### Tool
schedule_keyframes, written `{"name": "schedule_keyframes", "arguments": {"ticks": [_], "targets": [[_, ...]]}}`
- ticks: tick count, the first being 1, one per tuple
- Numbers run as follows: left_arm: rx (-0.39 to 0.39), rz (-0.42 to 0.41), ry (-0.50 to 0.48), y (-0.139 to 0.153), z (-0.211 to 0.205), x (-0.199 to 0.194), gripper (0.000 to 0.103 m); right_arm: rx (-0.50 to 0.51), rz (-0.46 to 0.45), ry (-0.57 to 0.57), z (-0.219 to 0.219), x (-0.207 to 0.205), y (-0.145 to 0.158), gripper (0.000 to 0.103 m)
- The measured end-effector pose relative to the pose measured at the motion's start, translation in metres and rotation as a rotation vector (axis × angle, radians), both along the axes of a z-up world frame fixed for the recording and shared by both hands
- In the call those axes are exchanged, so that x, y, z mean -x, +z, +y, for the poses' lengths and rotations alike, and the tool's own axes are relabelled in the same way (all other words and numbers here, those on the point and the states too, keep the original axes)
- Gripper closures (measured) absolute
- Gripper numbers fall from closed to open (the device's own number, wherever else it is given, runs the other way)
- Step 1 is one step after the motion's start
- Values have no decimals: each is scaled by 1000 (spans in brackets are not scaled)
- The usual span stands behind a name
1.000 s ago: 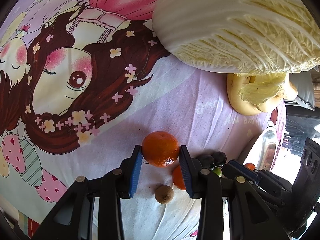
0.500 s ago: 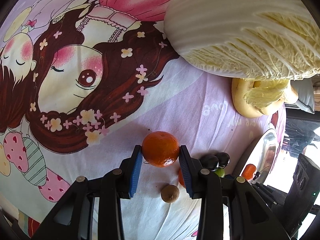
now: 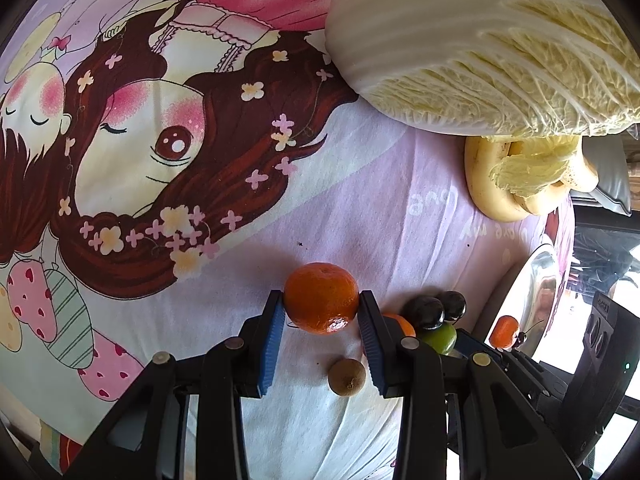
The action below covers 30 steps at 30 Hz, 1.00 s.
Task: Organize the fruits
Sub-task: 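Close the right tool around the green pear-like fruit beside the cherries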
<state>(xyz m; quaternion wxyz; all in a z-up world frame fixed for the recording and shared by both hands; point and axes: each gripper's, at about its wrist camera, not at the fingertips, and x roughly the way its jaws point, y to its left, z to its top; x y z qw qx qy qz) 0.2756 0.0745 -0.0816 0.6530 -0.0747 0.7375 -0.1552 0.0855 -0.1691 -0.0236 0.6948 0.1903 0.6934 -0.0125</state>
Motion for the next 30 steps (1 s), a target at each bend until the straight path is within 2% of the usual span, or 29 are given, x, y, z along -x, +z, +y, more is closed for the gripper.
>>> {"name": "schedule_keyframes", "arguments": {"ticks": [9, 19, 20, 30], "targets": [[-1, 9, -3, -8, -10, -3, 64, 54, -5, 76, 19, -1, 2, 44], [-2, 13, 2, -9, -21, -8, 64, 11, -10, 56, 14, -2, -4, 45], [-1, 13, 2, -9, -22, -8, 64, 4, -13, 59, 13, 0, -4, 50], [-2, 9, 6, -7, -21, -5, 64, 13, -15, 135, 17, 12, -3, 52]]}}
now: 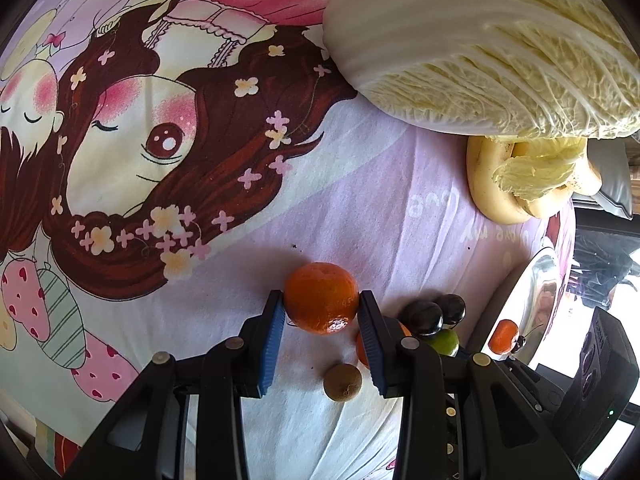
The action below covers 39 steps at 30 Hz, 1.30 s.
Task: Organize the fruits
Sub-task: 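Close the right tool around the green pear-like fruit beside the cherries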
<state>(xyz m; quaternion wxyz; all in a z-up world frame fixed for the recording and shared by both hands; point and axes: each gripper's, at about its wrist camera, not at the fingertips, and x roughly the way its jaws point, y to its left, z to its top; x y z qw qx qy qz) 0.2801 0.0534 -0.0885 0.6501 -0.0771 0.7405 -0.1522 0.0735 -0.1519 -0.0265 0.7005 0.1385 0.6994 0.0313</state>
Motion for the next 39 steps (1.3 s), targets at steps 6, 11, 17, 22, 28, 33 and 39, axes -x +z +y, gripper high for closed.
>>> {"name": "schedule_keyframes", "arguments": {"ticks": [6, 11, 17, 22, 28, 33, 39], "targets": [[7, 3, -3, -1, 6, 4, 64, -4, 6, 24, 5, 9, 0, 50], [2, -8, -15, -2, 8, 13, 64, -4, -60, -10, 3, 21, 3, 38], [9, -30, -24, -3, 15, 20, 64, 19, -160, -67, 14, 38, 0, 29], [1, -57, -62, 0, 16, 27, 64, -25, -162, -199, 6, 47, -3, 28], [-7, -68, -85, 4, 16, 32, 64, -61, -195, -344, -7, 54, 1, 29], [-4, -67, -81, 5, 16, 31, 64, -20, -210, -390, -7, 50, 9, 29], [6, -63, -81, 1, 19, 29, 64, -1, -205, -421, -11, 49, 10, 41]]}}
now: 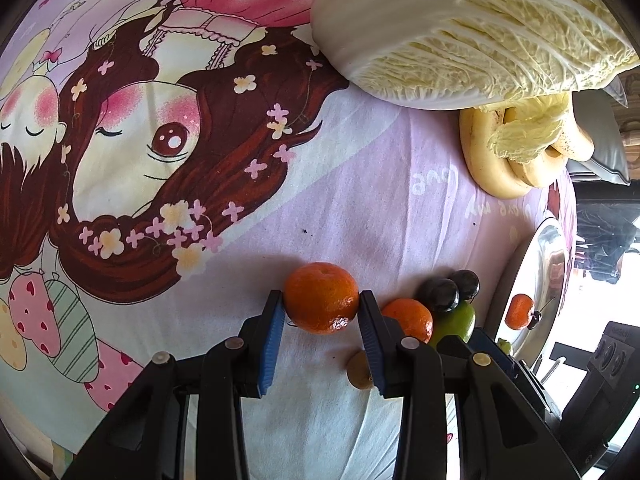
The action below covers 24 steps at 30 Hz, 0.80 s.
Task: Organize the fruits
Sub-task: 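Close the right tool around the green pear-like fruit beside the cherries, then carry the mandarin and green fruit over the steel bowl with both tools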
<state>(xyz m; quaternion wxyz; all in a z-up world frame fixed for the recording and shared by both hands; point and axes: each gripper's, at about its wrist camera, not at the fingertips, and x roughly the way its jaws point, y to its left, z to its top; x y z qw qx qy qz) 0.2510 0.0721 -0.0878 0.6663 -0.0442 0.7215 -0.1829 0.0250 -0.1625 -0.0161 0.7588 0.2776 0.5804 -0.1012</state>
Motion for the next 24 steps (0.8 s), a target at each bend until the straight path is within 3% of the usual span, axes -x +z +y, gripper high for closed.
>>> {"name": "schedule_keyframes", "arguments": {"ticks": [4, 7, 15, 19, 24], "targets": [[4, 1, 1, -1, -1, -1, 64, -26, 6, -9, 0, -1, -12, 48], [2, 2, -2, -2, -2, -2, 64, -41, -14, -14, -3, 2, -11, 60], [5, -2, -9, 4, -9, -1, 64, -78, -43, -10, -5, 7, -8, 63], [7, -17, -14, 15, -15, 3, 64, -102, -86, -5, -10, 16, 4, 70], [19, -31, -17, 27, -27, 6, 64, -104, -72, 4, -11, 15, 2, 69]]}}
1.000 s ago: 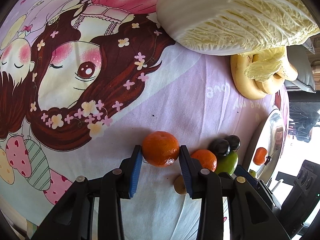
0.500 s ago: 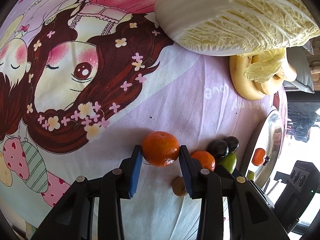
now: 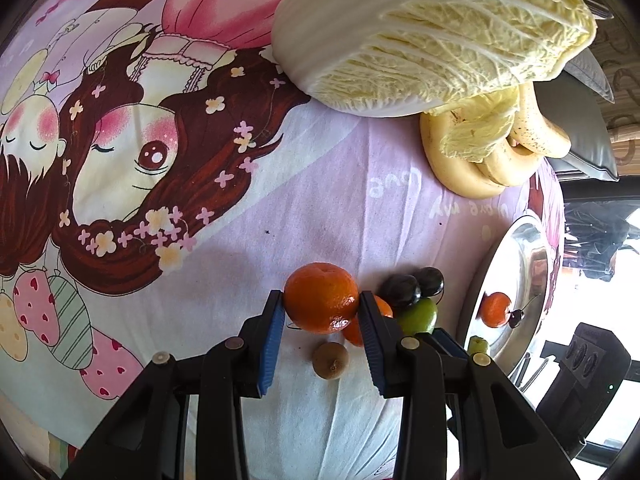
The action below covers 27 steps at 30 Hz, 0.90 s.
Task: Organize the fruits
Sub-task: 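Carry the mandarin and green fruit over the steel bowl with both tools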
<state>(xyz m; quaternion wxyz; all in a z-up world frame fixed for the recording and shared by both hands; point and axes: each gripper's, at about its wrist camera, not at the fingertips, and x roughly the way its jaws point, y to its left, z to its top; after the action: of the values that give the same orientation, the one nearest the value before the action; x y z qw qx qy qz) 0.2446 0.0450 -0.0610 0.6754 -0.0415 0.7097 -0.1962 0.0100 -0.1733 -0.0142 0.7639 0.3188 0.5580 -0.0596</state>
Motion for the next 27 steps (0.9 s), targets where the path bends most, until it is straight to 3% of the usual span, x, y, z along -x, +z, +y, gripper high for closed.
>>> {"name": "schedule_keyframes", "arguments": {"ticks": [9, 19, 27], "targets": [[-6, 18, 13, -10, 2, 0, 64, 70, 36, 2, 15, -15, -4, 62], [9, 38, 30, -19, 10, 0, 64, 6, 30, -44, 12, -18, -19, 61], [2, 17, 34, -2, 22, 3, 64, -22, -34, -25, 6, -3, -9, 62]]}}
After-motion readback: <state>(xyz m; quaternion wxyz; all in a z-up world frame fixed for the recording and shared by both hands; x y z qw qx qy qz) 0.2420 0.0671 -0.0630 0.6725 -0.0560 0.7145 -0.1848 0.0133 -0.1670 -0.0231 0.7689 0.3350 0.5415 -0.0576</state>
